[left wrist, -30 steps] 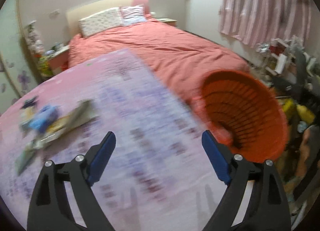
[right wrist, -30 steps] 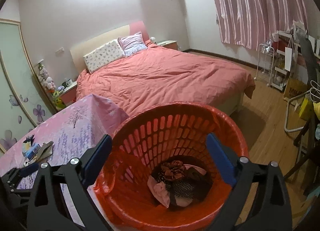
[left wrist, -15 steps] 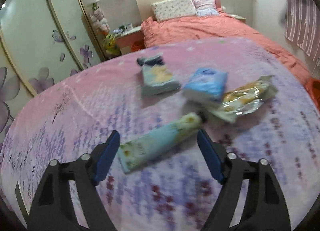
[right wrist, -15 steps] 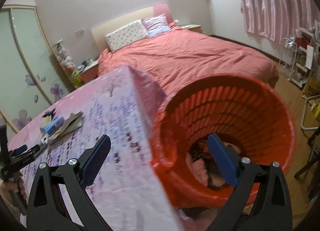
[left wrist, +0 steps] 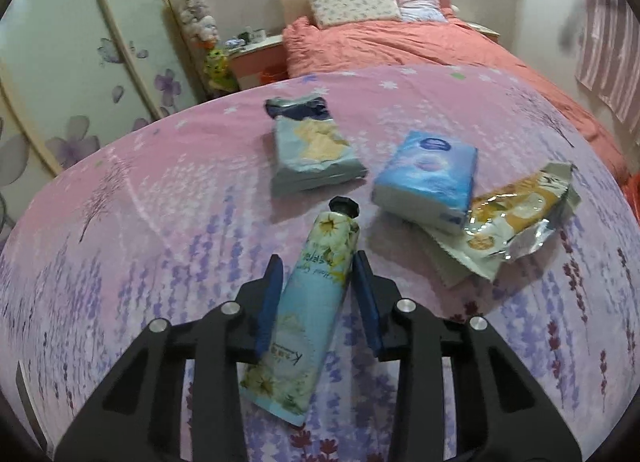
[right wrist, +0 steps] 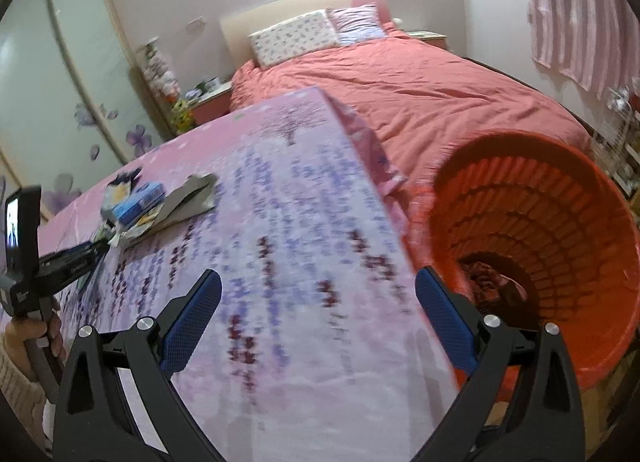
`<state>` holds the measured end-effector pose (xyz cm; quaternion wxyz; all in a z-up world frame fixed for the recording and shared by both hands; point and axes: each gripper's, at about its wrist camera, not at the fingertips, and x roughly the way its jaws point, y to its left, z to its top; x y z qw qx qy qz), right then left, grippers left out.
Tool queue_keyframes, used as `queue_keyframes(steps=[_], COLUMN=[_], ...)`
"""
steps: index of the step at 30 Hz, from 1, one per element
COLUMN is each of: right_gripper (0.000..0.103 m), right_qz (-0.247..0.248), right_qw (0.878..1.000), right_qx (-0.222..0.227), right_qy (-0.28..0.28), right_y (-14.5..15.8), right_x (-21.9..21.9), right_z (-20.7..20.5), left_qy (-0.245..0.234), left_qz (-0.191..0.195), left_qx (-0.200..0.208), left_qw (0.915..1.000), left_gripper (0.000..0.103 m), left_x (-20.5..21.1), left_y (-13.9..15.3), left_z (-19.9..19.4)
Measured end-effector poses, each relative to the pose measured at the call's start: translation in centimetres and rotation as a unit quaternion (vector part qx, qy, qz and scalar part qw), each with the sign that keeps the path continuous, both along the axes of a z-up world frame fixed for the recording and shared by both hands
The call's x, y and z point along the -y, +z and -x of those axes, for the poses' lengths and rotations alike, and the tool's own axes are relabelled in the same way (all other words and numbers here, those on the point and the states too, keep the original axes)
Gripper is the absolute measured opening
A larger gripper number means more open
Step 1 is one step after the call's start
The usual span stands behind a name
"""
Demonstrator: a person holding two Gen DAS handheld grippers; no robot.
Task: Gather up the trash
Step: 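Reach the left tool to the blue hand-cream tube while the right tool reaches the snack wrapper, then grasp the blue hand-cream tube with the left tool while the right tool grasps the yellow snack wrapper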
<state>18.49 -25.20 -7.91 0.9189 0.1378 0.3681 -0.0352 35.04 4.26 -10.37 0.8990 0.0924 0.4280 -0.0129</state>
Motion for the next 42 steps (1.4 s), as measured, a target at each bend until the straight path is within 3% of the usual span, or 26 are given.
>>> queue_keyframes(steps=[5,13,16,21,24,29,32,36,39,42], right_gripper=[0.092,0.063,0.062,0.062,0.062,0.061,0.056,0.056,0.065,0.071], right_qz=[0.003,-0.054,-0.055,-0.014,0.042,0.102,0.088,0.035,0.004,0.008], right_qw=[0.999,0.999,0.998,0.997,0.995,0.985,0.981,0.987,0.985,0.978], right_qx=[0.003,-0.009,-0.017,-0.077,-0.094,-0.103,-0.117,-0.084,-0.076,-0.088], right_qy=[0.032,0.003,-0.019,-0.010,0.017,0.091,0.128,0.134,0.157,0.187], right_y=[0.4,0.9,0.8,-0.9,-1.4,-1.4,-1.0,0.5,0.8,-0.4], right_x=[-3.0,-4.9,-4.8,-5.6,-6.9,-8.7,-8.7,-8.4,-9.8,-12.0], right_z=[-2.7,-11.1,-13.6,-16.8,-16.4,-11.9,-9.0,-7.6,-8.1,-9.0], left_qy=[0.014,0.025,0.028,0.028,0.028,0.028,0.028,0.028,0.029,0.029], left_qz=[0.030,0.044,0.049,0.050,0.050,0.051,0.051,0.050,0.050,0.052], left_qx=[-0.006,-0.010,-0.011,-0.011,-0.011,-0.011,-0.011,-0.011,-0.011,-0.012], left_qw=[0.9994,0.9987,0.9984,0.9983,0.9983,0.9982,0.9983,0.9983,0.9983,0.9981], left_gripper=[0.038,0.044,0.046,0.046,0.046,0.047,0.047,0.047,0.047,0.047], left_x=[-0.8,-1.2,-1.3,-1.4,-1.4,-1.5,-1.5,-1.6,-1.6,-1.6], left_y=[0.1,0.0,0.0,0.0,0.0,0.0,0.1,0.1,0.1,0.1], left_z=[0.1,0.0,0.0,0.0,0.0,0.0,0.1,0.1,0.1,0.1])
